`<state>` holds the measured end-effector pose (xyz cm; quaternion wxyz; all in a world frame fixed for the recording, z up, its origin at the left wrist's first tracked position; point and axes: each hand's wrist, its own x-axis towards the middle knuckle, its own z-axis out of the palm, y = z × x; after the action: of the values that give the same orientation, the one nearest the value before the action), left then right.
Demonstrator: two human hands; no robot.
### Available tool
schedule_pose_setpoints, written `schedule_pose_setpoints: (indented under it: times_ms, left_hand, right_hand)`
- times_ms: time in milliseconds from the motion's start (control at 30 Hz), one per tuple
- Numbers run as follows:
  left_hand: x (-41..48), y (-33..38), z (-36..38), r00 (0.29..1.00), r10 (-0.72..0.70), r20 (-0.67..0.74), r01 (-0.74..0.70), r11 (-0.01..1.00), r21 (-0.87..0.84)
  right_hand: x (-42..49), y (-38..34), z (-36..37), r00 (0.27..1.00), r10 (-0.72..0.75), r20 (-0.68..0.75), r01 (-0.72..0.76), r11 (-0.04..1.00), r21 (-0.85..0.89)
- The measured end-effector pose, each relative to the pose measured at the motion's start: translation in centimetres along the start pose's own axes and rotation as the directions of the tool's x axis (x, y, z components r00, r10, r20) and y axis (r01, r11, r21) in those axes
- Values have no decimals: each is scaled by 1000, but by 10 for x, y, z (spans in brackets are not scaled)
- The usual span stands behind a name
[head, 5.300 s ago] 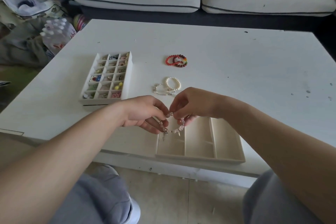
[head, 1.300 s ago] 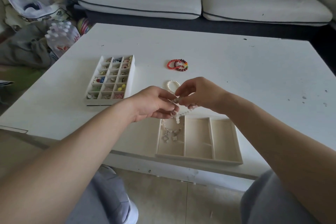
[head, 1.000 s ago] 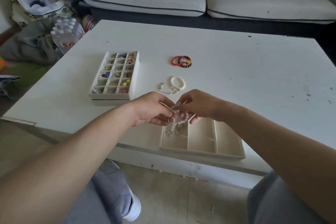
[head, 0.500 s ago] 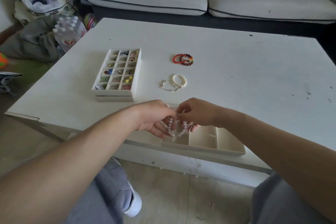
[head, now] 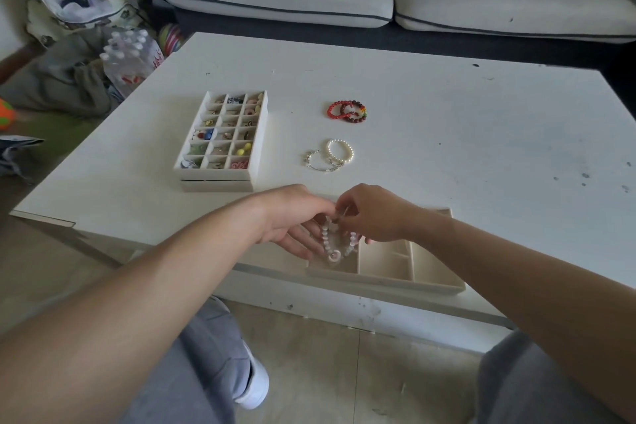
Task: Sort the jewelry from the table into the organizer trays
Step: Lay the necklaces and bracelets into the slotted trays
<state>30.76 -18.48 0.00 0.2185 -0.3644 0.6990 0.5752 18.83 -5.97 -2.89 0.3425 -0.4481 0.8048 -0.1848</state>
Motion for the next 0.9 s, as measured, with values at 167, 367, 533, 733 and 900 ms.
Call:
schedule_pose_setpoints:
  times_ms: [167,367,533,733,900]
  left_hand:
    - [-2,2,-5,996,63,-62,-54,988,142]
    - [11,-4,1,961,233,-149,-129,856,501]
    - [14,-5,7,919,356,-172,-113,654,748]
    - [9,-1,6,943,333,17,-186,482,856]
    - [11,-5,13,956,252,148,-254,469,846]
  right_hand:
    - [1,-3,2,998,-1,-64,-5,996,-88]
    - [1,-8,2,999,22,-46,-27,993,-114]
    - [3,-6,4,1000,16,-14,-18,988,-152]
    - [6,-6,7,999,29,-32,-33,988,-149]
    - [3,-12,10,996,40,-82,-55,979,-199]
